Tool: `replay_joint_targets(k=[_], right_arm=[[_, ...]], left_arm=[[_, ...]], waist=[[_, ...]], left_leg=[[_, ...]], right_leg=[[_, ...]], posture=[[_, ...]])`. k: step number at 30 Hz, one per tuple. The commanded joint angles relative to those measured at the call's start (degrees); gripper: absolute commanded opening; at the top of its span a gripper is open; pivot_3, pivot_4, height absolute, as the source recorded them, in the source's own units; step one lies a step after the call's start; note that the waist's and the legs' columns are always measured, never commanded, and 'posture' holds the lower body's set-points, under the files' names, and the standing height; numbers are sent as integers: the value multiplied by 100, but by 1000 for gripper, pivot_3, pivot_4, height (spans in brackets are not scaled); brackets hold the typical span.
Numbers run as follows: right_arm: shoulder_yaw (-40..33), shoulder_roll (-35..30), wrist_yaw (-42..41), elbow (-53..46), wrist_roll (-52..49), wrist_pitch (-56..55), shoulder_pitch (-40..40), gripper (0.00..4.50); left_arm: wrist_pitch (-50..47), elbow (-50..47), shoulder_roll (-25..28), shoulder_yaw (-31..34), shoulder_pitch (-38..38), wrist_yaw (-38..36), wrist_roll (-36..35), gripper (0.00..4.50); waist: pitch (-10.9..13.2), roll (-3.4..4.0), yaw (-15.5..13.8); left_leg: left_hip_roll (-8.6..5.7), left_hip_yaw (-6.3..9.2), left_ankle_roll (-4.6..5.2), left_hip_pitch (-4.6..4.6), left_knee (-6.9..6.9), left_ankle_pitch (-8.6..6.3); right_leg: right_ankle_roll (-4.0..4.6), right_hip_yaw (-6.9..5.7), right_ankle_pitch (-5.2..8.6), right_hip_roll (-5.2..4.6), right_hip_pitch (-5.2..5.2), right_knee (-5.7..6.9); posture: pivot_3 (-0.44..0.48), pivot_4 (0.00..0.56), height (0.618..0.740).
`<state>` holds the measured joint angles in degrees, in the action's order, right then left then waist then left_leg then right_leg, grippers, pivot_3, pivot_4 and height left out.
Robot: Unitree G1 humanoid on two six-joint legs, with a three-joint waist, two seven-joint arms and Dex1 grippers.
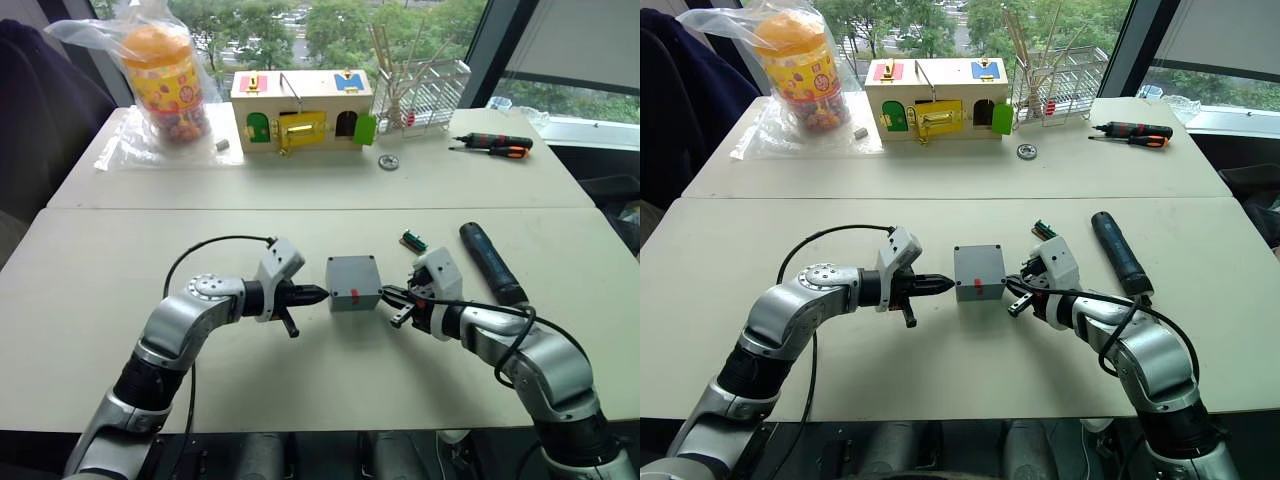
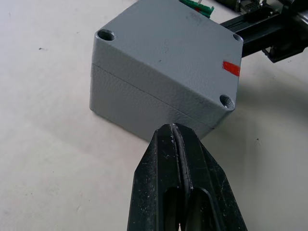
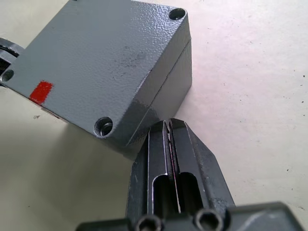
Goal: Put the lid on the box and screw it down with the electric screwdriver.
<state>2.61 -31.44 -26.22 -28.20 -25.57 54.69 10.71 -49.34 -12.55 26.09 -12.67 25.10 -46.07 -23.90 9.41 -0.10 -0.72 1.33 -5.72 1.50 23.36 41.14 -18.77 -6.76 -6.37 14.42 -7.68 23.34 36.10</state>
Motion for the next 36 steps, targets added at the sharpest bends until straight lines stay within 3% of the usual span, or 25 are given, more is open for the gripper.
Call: replay_joint_targets(k=[1,8,12,14,17,20,27,28,34,36], right_arm=[[-49,25,-154,-361,-205,-28,-25,19],[-276,-258,-141,-659,12,-362,-473,19],[-1208,-126,-5,-900,-444,-209,-670,19],[-1725,49,217,-963,-674,-105,-647,19],[-2034,11,387,-1010,-572,-129,-891,19],[-2204,-133,478,-958,-392,-199,-1131,843],[-2160,-376,224,-336,-234,-529,-1203,4227],[-2093,-384,166,-216,-246,-564,-1150,4471],[-1886,-311,25,262,-189,-865,-950,4471],[-1831,-299,1,380,-151,-980,-898,4066]], left_arm=[[137,-131,-1,-91,21,-84,-20,0],[397,-351,306,182,-152,-113,-3,0],[308,-447,308,975,-9,-82,-574,0],[-59,-596,342,1284,264,-340,-1207,0],[-122,-851,460,1011,499,-698,-1413,0],[-86,-1021,469,577,671,-861,-1380,0],[266,-1158,461,-348,876,-854,-813,0],[335,-1137,479,-455,883,-853,-702,0],[534,-1072,492,-650,853,-849,-429,0],[499,-1103,514,-619,798,-846,-443,0]], waist=[[0,0,3],[0,0,4],[0,0,-8],[1,-1,-18],[0,0,-18],[0,0,-2],[0,0,0],[0,0,-1],[0,0,-10],[0,0,-7]], left_leg=[[0,0,0,0,0,0],[1,1,0,1,-4,0],[1,1,0,1,1,0],[1,2,0,1,2,0],[0,5,0,3,1,0],[-4,1,0,3,-6,0],[-1,-4,0,-4,-3,0],[-2,-5,0,-4,-4,0],[-2,-5,1,-2,-3,0],[-1,-5,1,-2,-3,0]], right_leg=[[0,0,0,0,0,0],[0,0,0,0,2,-1],[0,1,0,-2,2,-4],[0,1,0,-3,2,-2],[0,-1,0,-3,1,-1],[0,0,0,-3,-2,-1],[1,6,1,2,0,-3],[1,6,1,2,0,-4],[1,6,1,1,1,-5],[1,7,1,0,1,-5]], posture=[[0,150,711],[0,150,711],[0,150,711],[0,150,711],[0,150,711],[0,150,711],[0,150,711],[0,150,711],[0,150,711],[0,150,711]])
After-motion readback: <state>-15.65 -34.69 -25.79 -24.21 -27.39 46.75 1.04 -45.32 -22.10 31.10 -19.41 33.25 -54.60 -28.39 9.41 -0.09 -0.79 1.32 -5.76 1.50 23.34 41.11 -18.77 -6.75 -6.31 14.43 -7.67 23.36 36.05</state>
